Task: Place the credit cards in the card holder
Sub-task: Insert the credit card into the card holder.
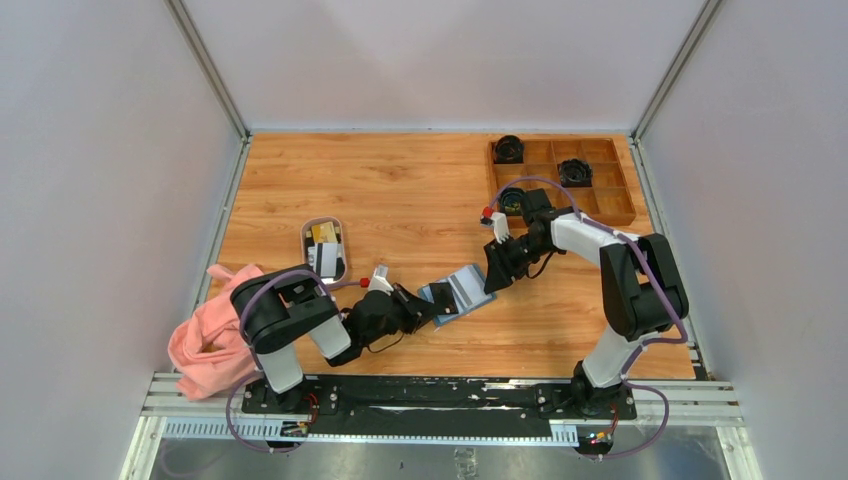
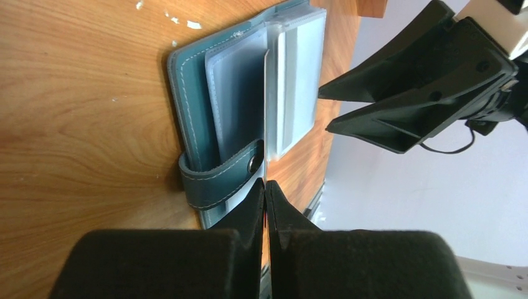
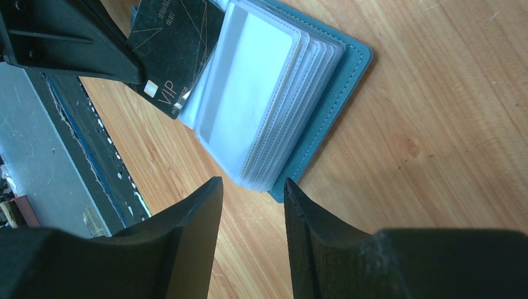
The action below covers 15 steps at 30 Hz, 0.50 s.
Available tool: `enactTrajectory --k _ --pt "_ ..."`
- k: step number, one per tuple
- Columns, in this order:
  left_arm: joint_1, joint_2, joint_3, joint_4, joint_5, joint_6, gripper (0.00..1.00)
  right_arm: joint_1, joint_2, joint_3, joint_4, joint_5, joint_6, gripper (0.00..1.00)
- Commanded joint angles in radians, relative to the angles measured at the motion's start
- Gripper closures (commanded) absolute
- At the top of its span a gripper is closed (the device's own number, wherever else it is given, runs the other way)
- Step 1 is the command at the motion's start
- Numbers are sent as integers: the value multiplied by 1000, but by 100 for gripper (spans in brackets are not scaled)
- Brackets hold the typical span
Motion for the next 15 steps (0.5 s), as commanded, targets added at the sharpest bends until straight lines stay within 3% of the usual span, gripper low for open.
enactTrajectory --k 1,15 --pt "-10 23 -12 91 -17 -16 100 18 19 4 -22 -4 6 55" --pt "-11 -78 -16 23 -9 29 100 29 29 9 -26 6 3 56"
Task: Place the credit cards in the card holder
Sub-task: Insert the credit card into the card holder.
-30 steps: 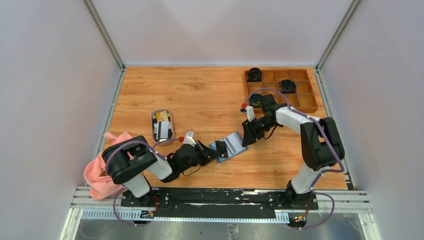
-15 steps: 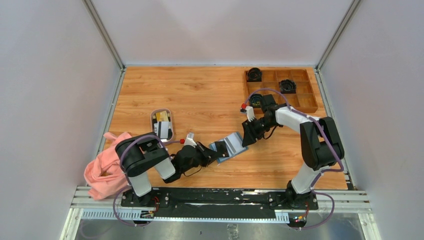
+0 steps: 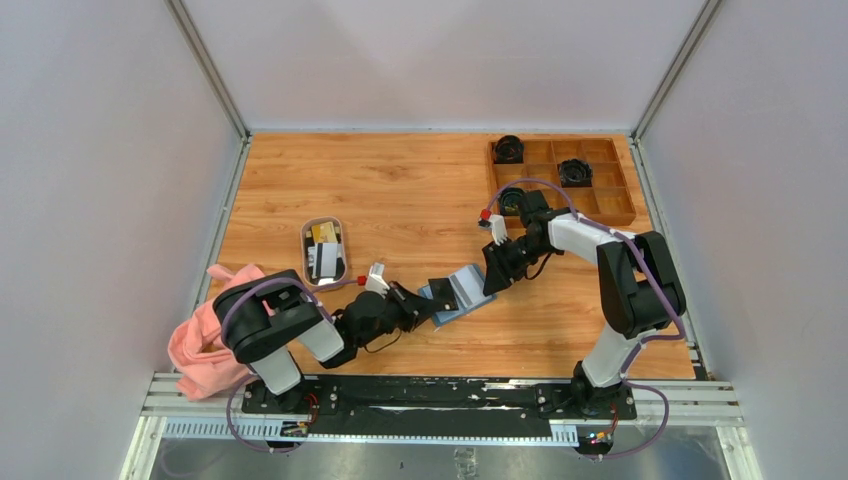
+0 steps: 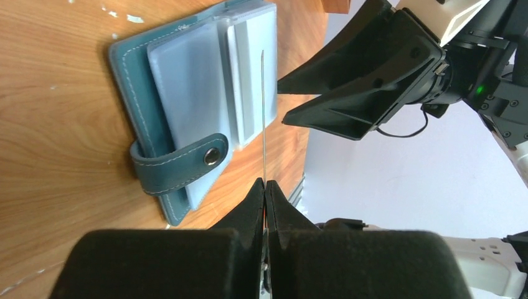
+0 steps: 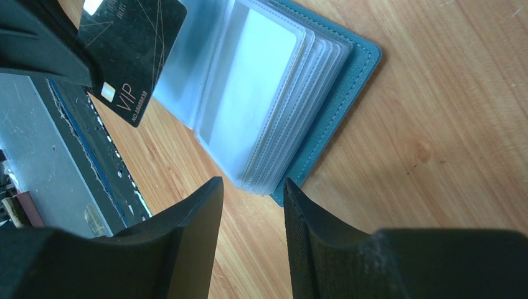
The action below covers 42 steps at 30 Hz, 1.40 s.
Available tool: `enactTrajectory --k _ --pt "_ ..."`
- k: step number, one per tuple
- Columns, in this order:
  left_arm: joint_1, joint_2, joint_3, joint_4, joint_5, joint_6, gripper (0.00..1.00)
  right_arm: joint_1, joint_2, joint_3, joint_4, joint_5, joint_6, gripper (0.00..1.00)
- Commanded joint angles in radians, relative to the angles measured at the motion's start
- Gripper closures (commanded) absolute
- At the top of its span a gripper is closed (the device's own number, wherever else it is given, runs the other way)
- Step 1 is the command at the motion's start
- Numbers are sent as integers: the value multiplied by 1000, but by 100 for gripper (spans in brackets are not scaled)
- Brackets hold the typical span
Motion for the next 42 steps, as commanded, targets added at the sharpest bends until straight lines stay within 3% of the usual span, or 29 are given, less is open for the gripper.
enactTrajectory --k 1,25,42 --pt "-8 25 28 2 4 28 100 19 8 8 -25 7 3 56" --pt "-6 257 48 192 55 -54 100 19 13 10 -28 3 0 57" --pt "31 338 123 200 67 -20 100 26 22 13 -31 -5 -2 58"
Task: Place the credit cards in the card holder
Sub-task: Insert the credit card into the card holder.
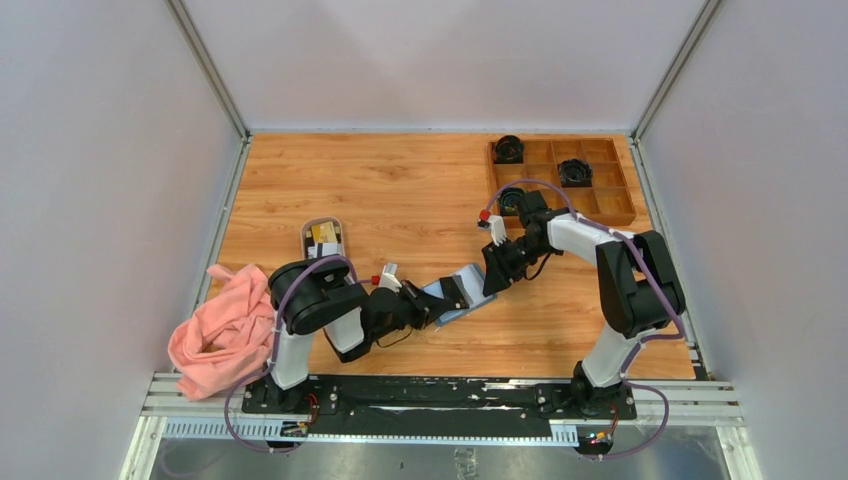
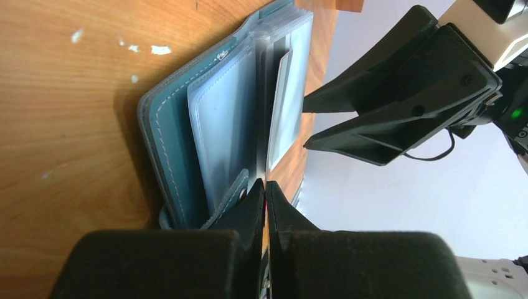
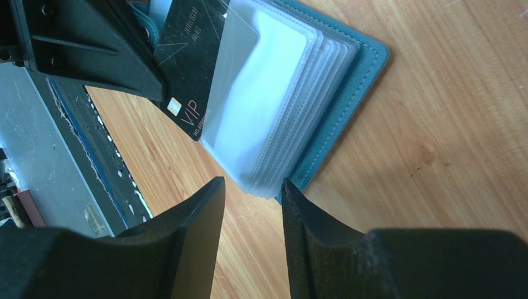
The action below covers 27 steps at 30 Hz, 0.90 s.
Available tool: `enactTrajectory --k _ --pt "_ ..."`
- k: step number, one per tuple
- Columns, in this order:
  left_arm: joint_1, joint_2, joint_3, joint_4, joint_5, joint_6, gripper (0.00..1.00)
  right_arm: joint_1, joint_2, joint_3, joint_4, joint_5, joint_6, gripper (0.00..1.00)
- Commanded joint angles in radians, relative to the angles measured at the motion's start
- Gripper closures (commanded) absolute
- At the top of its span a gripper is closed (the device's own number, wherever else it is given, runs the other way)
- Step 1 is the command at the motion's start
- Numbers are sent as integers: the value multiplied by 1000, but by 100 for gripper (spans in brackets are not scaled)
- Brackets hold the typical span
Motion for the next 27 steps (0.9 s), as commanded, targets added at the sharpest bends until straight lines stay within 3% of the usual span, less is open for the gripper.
enactTrajectory --k 1,16,27 --pt "5 39 21 9 -2 29 100 23 21 12 -30 -7 -1 58" --pt "3 30 -10 -4 -79 98 100 25 71 25 -34 -36 4 69" --pt "3 32 17 -12 -92 145 100 27 96 26 -35 -44 15 83"
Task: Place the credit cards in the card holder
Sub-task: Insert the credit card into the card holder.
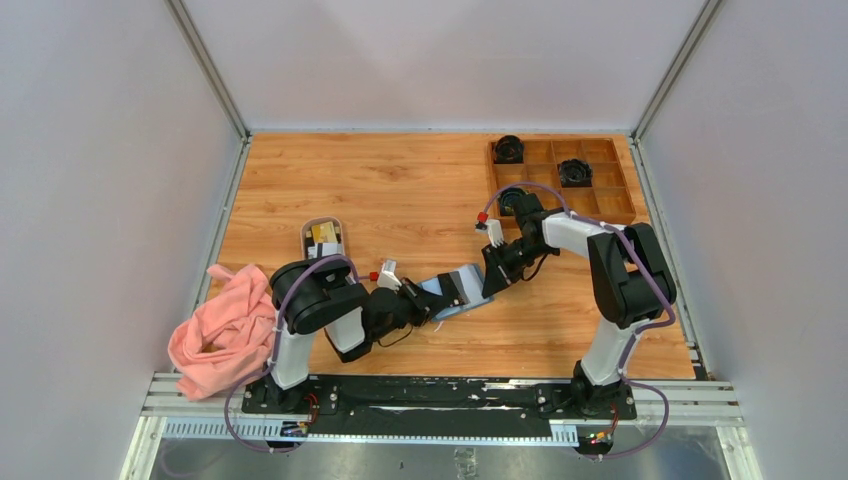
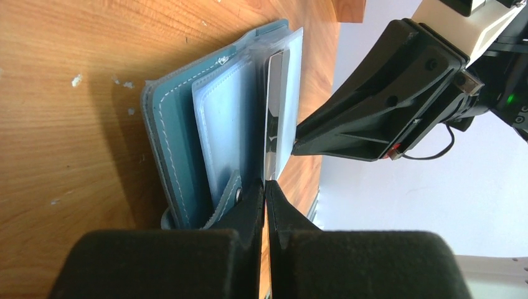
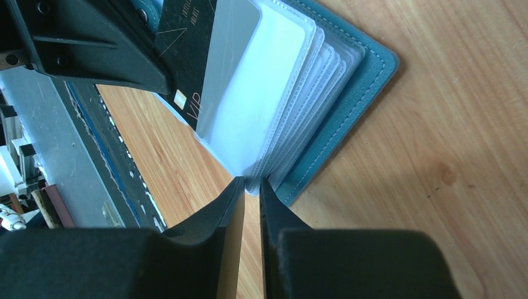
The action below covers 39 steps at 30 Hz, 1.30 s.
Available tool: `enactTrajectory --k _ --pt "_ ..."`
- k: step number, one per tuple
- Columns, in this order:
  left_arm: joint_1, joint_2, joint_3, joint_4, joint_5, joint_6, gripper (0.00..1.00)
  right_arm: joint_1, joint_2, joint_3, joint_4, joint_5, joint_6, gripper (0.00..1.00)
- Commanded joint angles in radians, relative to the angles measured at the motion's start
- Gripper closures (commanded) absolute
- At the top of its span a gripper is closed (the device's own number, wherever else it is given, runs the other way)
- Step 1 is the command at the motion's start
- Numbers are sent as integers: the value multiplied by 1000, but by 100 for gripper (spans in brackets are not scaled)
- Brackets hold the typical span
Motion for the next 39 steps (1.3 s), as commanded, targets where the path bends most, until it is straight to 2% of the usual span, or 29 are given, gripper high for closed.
enactTrajectory --k 1,14,18,25,34,39 --pt "3 17 5 -33 -39 57 100 21 28 11 -29 -4 2 84" --pt "-55 78 87 -39 -17 -15 99 29 16 3 -7 -48 51 84" --pt "-60 57 83 -76 -13 -19 88 29 14 4 -7 -44 49 84" --pt "-38 -30 54 -174 -7 19 59 29 -4 5 -7 -24 40 83" --pt "-26 -177 74 -454 -2 113 54 30 -20 5 -7 -4 28 83" --pt "-26 -185 90 -510 0 136 52 30 -19 5 -7 -2 23 83"
